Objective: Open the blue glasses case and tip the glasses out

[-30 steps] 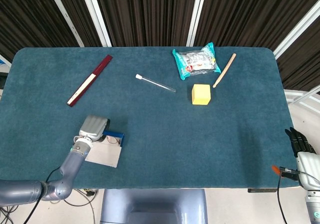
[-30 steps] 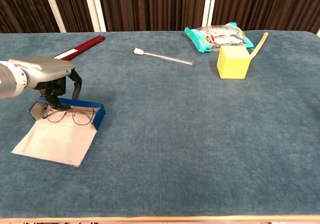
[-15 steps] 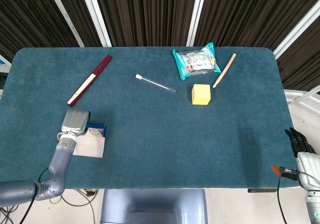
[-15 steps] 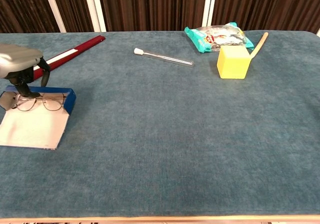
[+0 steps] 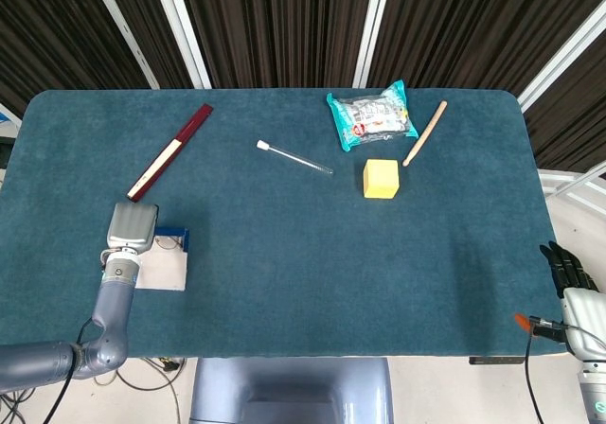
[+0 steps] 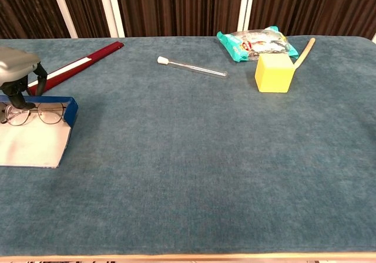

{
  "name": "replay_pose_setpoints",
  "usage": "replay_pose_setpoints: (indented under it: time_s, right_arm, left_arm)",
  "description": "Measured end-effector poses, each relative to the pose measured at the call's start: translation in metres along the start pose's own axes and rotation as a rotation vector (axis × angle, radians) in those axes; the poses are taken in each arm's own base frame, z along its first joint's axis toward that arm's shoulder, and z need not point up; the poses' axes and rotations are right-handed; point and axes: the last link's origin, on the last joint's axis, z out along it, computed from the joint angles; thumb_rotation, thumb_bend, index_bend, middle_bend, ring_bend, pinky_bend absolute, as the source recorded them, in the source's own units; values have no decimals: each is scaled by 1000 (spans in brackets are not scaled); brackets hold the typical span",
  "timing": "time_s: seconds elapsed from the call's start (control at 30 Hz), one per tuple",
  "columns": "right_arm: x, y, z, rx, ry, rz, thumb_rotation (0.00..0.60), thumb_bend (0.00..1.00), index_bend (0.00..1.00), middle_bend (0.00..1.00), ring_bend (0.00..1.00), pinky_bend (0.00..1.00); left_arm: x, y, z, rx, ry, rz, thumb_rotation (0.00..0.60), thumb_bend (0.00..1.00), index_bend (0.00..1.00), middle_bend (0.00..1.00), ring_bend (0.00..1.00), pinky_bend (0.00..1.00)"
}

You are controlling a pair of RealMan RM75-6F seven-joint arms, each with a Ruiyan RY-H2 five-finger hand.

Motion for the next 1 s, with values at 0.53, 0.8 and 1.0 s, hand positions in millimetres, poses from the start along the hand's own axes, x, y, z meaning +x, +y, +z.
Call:
replay_pose_setpoints:
  time_s: [0.53, 0.8, 1.0]
  right_arm:
    - [0, 0, 0, 0, -1, 2, 600, 179, 0, 0, 0, 193]
    - [0, 0, 0, -3, -3, 2, 600, 179, 0, 0, 0, 194]
    - [0, 0, 0, -3, -3, 2, 600, 178, 0, 0, 0, 194]
  left_arm:
    - [6, 4, 0, 34, 45, 67, 600, 336, 640, 1000, 906, 972]
    - [6, 4, -1, 42, 61, 79, 600, 338, 646, 1000, 908, 973]
    - [9, 5, 0, 42, 97, 75, 600, 338, 649, 1000, 911, 976]
